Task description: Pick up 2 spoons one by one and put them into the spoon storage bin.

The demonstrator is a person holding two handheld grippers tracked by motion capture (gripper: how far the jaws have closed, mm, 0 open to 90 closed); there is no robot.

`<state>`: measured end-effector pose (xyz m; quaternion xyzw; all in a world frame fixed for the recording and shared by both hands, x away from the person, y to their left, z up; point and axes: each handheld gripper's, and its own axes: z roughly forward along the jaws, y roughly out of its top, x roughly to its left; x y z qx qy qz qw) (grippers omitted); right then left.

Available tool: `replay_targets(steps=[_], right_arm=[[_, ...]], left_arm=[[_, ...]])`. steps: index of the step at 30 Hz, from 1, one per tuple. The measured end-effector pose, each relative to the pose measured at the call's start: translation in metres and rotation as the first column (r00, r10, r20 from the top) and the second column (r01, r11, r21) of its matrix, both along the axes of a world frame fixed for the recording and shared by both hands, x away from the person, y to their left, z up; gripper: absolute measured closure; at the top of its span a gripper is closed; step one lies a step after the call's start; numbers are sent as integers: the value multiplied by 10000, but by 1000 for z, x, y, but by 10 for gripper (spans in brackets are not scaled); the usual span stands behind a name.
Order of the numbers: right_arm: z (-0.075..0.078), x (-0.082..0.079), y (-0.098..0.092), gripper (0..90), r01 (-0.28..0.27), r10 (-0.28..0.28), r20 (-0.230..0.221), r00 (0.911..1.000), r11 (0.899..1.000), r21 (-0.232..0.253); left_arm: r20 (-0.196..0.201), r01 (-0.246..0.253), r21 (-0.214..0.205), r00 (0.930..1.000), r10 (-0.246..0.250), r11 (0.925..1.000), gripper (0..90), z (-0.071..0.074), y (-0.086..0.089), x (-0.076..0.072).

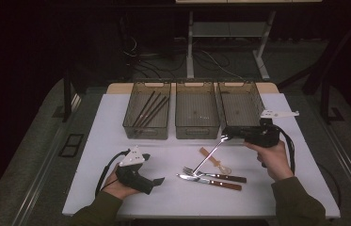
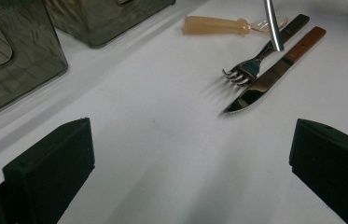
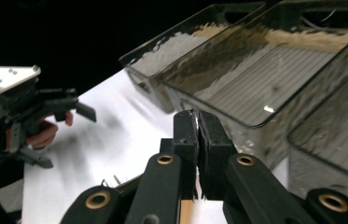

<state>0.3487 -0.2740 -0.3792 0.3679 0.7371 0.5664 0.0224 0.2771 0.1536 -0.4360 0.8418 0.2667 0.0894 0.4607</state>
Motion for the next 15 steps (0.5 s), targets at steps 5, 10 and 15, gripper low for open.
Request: replay_targets(steps=[5, 10, 15], right_arm=[[5, 4, -8, 867, 359, -359, 69, 9993, 9994, 10], [12, 9, -13, 867, 648, -651, 227, 9976, 9978, 164], [19, 20, -15, 867, 954, -962, 278, 9950, 9951, 268]], left_arm=[[39, 27, 57, 10000, -27, 10000, 0, -1, 0, 0], [9, -10, 33, 10000, 10, 10000, 0, -1, 0, 0], [-6, -82, -39, 10000, 82, 10000, 0, -1, -1, -1]])
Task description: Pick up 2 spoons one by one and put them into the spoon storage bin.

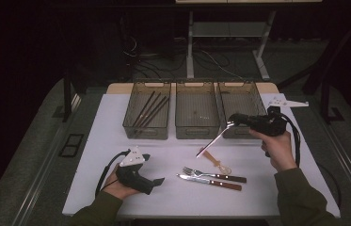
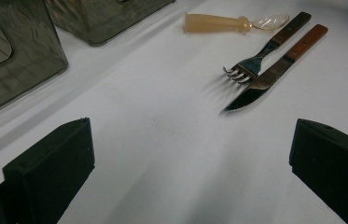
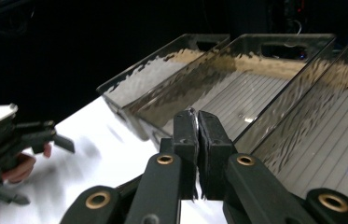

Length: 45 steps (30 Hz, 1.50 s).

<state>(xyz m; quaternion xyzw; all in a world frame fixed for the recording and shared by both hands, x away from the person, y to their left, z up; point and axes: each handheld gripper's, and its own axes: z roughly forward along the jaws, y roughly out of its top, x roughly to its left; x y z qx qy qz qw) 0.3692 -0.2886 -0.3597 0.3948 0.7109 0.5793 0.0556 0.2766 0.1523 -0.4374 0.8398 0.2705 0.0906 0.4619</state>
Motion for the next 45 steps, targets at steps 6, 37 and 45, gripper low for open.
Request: replay_targets(steps=[6, 37, 45], right_arm=[[14, 16, 2, 867, 330, -331, 90, 9994, 9994, 65], [18, 102, 65, 867, 1348, -1417, -444, 9889, 9820, -1323], [3, 109, 82, 866, 1121, -1276, -759, 9889, 9770, -1815]], left_arm=[[40, -3, 42, 10000, 3, 10000, 0, 0, 0, 0], [106, 205, -8, 9997, -205, 9998, 0, 1, -1, 0], [160, 284, 23, 9995, -285, 9996, 0, 1, -1, 0]])
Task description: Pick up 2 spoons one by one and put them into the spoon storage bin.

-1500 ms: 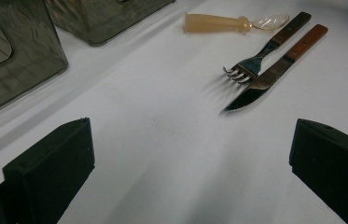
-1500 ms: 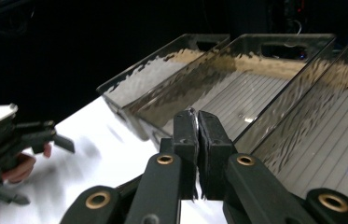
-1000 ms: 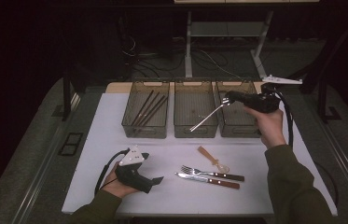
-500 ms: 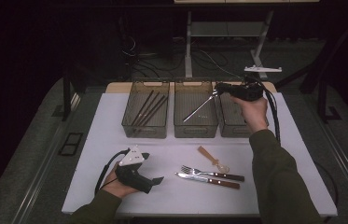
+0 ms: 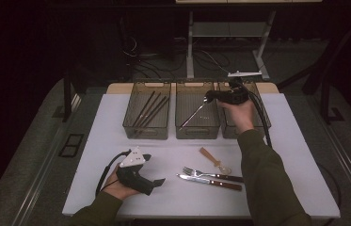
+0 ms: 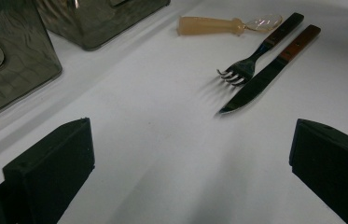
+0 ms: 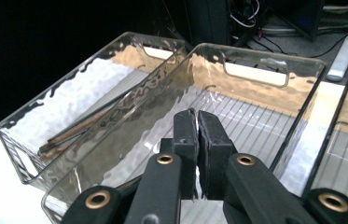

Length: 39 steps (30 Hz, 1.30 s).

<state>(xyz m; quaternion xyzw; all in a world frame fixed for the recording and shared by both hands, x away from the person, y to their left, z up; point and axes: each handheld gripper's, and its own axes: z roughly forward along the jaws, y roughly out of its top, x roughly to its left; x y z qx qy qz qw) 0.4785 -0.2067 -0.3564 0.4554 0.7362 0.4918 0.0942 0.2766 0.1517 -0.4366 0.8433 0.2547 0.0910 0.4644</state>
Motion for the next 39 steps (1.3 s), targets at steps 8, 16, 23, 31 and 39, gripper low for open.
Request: replay_targets(steps=[8, 16, 23, 31, 39], right_arm=[[-8, 1, 8, 866, -196, 188, -302, 9994, 9995, -263], [-15, 2, 14, 843, -325, 297, -510, 9983, 9979, -554], [-12, 2, 9, 564, 130, -135, -43, 9999, 9944, -1046], [-3, -8, 6, 471, -251, 266, 150, 9995, 9954, -929], [4, -32, 7, 418, -761, 837, 549, 9950, 9888, -1286]], left_arm=[[-16, 19, 8, 10000, -19, 10000, 0, 0, -1, 0], [-29, -5, -52, 10000, 5, 10000, 0, -1, -1, 0], [-25, 13, -54, 10000, -13, 10000, 0, -1, -1, 0], [-12, 18, -19, 10000, -18, 10000, 0, -1, -1, 0], [-23, -59, -82, 10000, 59, 9999, 0, -1, -1, 0]])
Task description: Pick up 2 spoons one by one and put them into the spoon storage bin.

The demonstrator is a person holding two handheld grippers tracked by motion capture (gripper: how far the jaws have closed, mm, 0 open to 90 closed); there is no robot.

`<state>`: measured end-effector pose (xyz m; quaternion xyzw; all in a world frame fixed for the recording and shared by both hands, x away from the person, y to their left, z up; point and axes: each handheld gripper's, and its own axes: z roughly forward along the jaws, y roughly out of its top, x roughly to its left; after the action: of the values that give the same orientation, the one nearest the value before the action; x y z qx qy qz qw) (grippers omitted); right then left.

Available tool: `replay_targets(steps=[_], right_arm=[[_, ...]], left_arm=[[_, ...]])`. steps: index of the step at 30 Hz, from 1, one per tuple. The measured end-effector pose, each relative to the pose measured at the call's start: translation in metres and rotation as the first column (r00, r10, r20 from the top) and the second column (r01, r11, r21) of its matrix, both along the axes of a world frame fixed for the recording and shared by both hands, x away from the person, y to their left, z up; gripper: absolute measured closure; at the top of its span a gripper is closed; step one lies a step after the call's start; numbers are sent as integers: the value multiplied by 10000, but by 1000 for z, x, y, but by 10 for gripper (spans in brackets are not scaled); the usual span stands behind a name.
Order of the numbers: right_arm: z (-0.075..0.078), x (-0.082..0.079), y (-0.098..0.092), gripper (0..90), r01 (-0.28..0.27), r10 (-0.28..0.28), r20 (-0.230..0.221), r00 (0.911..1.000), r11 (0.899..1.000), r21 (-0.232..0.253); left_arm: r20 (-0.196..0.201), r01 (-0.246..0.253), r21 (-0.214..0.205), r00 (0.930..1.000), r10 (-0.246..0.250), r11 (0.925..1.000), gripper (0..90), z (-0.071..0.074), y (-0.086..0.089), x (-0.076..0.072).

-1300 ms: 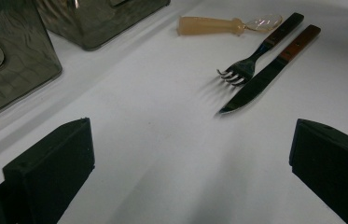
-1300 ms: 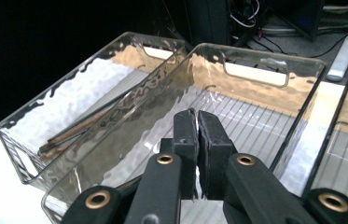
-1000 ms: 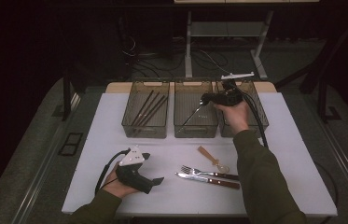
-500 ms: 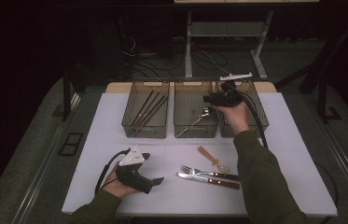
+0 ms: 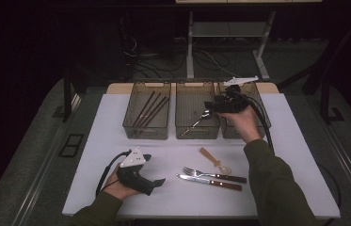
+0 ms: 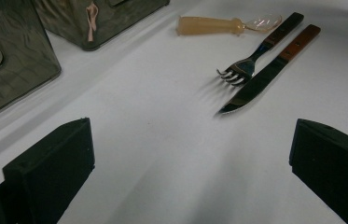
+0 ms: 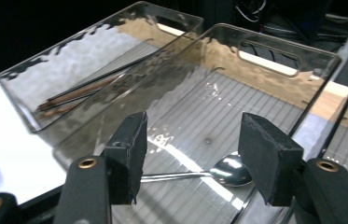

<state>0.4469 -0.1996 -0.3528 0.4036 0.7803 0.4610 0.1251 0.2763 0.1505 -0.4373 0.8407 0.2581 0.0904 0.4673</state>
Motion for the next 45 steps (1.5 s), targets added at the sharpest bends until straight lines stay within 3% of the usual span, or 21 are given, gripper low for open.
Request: replay_targets(steps=[8, 14, 22, 35, 40, 45], right_arm=[[3, -25, -4, 405, -572, 575, 156, 9982, 9981, -238], [1, -46, -8, 406, -861, 862, 33, 9963, 9962, -112], [-15, -72, -11, 409, -1203, 1195, -231, 9926, 9920, -384], [-41, -97, -12, 415, -1731, 1674, -669, 9836, 9807, -915], [-51, -106, -10, 445, -1910, 1797, -901, 9796, 9718, -1382], [-59, -112, -8, 502, -2040, 1875, -1168, 9753, 9673, -1509]], left_arm=[[26, -29, 67, 10000, 29, 10000, 0, 0, 0, 0], [51, -72, 38, 10000, 72, 10000, 0, 0, 0, 0], [128, -60, -28, 9999, 61, 10000, 0, 1, 1, 0], [127, -64, -10, 9999, 64, 10000, 0, 0, 1, 0], [142, -58, -33, 9999, 59, 10000, 0, 0, 0, 0], [124, 19, 55, 9999, -20, 10000, 0, 0, -1, -1]])
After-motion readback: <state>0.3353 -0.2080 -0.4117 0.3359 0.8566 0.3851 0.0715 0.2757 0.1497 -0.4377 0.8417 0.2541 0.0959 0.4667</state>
